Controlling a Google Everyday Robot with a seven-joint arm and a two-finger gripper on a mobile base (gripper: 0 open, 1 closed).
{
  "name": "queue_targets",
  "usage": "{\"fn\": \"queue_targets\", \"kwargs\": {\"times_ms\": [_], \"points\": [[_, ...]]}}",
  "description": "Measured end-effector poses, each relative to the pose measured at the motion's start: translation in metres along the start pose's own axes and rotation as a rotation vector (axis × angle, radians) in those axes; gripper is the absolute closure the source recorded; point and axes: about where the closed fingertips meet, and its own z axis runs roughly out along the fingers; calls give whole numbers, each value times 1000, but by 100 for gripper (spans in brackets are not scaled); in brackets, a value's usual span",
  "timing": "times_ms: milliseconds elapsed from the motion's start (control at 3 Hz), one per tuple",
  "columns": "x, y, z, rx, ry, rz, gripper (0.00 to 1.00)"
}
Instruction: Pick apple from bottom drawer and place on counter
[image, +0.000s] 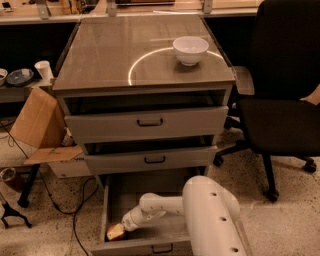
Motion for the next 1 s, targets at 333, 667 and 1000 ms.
{"fn": "queue_targets", "kwargs": {"times_ms": [333, 667, 1000], "points": [[-9, 0, -49, 36, -31, -36, 100], [-34, 19, -139, 121, -40, -112, 100], [-55, 35, -199, 170, -25, -162, 100]]}}
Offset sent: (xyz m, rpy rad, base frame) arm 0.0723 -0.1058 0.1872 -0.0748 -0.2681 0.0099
